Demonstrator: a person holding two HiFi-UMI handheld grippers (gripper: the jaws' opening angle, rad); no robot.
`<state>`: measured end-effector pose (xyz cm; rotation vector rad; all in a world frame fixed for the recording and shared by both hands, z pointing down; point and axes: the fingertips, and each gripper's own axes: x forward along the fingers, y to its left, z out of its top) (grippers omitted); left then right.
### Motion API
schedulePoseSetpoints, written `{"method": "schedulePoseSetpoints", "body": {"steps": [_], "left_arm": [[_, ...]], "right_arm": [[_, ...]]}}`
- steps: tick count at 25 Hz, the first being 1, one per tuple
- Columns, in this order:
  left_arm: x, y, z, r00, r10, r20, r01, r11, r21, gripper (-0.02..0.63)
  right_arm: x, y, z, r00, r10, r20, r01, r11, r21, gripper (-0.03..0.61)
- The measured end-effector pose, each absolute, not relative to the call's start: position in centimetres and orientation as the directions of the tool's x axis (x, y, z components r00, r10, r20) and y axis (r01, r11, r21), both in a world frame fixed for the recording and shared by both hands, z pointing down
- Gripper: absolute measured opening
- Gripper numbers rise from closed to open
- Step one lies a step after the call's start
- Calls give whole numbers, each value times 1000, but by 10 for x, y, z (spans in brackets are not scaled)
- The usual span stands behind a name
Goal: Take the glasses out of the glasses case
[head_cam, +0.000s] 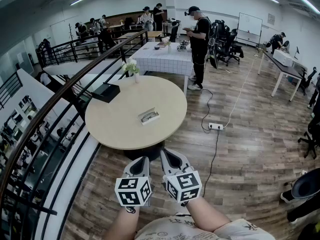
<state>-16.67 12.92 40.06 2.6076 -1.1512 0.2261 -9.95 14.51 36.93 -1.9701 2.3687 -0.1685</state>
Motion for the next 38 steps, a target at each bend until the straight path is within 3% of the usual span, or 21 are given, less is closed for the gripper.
{"method": "schedulePoseSetpoints", "body": {"steps": [38], "left_arm": [[-45,94,424,666,-693,276,-745,-641,187,12]], "right_arm": [[10,113,391,-241,-970,22,-960,235,-149,15]]}}
